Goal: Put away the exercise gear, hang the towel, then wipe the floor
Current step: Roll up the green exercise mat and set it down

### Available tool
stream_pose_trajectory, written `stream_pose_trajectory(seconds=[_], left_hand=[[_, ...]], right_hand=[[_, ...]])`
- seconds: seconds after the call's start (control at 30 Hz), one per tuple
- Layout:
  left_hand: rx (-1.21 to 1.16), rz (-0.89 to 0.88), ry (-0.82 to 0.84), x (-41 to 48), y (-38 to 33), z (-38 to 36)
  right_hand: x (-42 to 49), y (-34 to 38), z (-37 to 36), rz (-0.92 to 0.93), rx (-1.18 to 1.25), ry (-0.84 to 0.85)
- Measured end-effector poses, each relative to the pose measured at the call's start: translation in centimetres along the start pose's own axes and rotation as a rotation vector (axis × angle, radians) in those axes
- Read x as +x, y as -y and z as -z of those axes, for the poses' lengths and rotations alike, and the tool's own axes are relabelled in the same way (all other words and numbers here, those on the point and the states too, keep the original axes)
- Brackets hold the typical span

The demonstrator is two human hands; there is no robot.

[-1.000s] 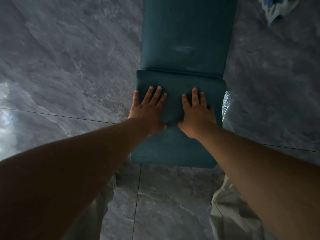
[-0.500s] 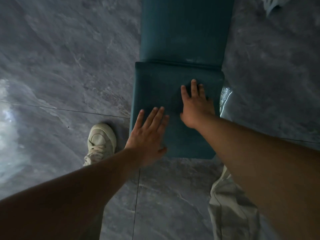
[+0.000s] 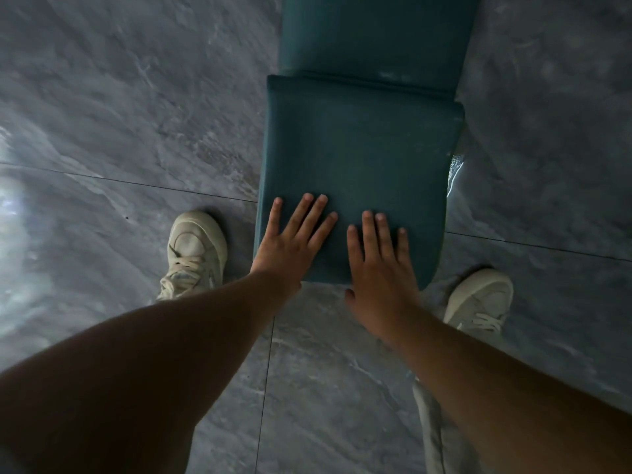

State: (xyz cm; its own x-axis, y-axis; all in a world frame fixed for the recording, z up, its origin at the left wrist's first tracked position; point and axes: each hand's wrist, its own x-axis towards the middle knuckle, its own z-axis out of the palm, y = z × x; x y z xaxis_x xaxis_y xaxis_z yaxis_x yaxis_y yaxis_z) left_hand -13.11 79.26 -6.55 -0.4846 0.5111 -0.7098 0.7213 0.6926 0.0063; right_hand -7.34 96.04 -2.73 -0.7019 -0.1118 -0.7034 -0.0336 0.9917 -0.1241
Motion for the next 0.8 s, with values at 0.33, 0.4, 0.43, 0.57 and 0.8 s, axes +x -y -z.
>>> stream_pose_trajectory(seconds=[0.33, 0.4, 0.43, 0.57, 0.8], left_hand=[[-0.058, -0.069, 0.009, 1.2, 0.7, -0.5], [-0.067, -0.092, 0.013, 1.1, 1.0, -0.1], [-0.071, -0.097, 0.016, 1.0, 1.1, 0.0], [-0.064, -0.085, 0.005, 0.7, 0.8, 0.3], [-0.038, -0.048, -0.088, -0.4, -0.8, -0.9]], right_hand=[[2.2, 0.7, -1.8, -0.074, -0.051, 0.037], [2.0, 0.2, -1.5, -0.057, -0.045, 0.041], [1.8, 0.0, -1.3, -0.05, -0.048, 0.05], [1.4, -0.5, -1.0, -0.045, -0.06, 0.056], [2.0, 0.2, -2.9, -0.089, -0.113, 0.017]])
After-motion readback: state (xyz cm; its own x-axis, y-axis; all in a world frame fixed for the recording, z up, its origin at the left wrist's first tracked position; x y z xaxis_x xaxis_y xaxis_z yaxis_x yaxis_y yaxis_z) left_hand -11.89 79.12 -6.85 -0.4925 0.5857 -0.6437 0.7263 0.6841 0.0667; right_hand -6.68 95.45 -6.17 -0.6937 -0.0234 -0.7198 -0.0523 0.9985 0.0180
